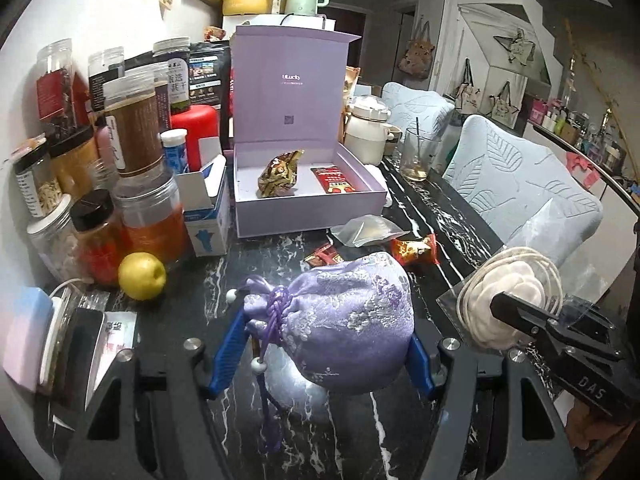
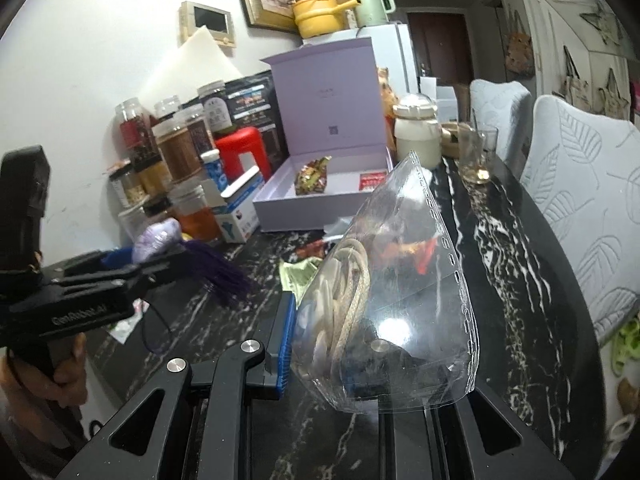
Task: Organize soft objects
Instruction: 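Lift the pouch and clear bag with both grippers and carry them over the lilac box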
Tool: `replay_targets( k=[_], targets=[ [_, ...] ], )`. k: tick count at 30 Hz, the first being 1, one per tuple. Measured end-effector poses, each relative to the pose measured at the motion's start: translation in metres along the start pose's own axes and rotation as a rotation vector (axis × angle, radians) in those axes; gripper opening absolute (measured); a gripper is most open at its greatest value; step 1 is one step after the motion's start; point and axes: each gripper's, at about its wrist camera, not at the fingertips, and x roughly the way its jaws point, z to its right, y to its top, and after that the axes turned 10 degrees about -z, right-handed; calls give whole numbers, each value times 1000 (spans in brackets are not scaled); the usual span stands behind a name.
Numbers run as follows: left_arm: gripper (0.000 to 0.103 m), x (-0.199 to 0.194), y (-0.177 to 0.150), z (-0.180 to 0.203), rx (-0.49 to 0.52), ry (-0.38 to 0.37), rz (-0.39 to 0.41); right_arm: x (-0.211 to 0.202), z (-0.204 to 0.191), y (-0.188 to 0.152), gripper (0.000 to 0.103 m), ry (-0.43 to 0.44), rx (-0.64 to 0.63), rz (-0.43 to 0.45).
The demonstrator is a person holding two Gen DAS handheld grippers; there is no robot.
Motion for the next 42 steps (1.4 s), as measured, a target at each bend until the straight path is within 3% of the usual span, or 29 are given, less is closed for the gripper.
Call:
replay_targets(
  k=[8,18,29,42],
  targets=[
    [68,-3,17,1,43,-33,23,-7,-9,11,20,-2,-16,9],
    [68,-10,49,-4,53,-23,83,-1,-14,40,20,29,-69,16],
    [68,-19,100,-3,62,1,188,-2,-9,88,20,43,-116,72],
    [68,9,165,-3,64,-9,246,17,8,157,20,43,-155,163]
  ],
)
